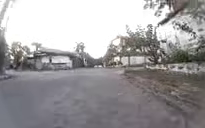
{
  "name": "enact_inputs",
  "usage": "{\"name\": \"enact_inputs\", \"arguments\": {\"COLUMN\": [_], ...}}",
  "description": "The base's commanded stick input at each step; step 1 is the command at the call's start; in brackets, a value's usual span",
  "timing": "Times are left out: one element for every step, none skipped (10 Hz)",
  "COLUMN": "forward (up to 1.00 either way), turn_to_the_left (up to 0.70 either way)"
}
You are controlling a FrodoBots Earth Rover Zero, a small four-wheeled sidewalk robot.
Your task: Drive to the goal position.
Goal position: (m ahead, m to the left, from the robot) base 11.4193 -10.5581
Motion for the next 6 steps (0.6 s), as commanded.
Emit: {"name": "enact_inputs", "arguments": {"forward": [1.0, 1.0, 1.0, 1.0, 1.0, 1.0], "turn_to_the_left": [0.04, 0.04, 0.04, 0.04, 0.04, 0.04]}}
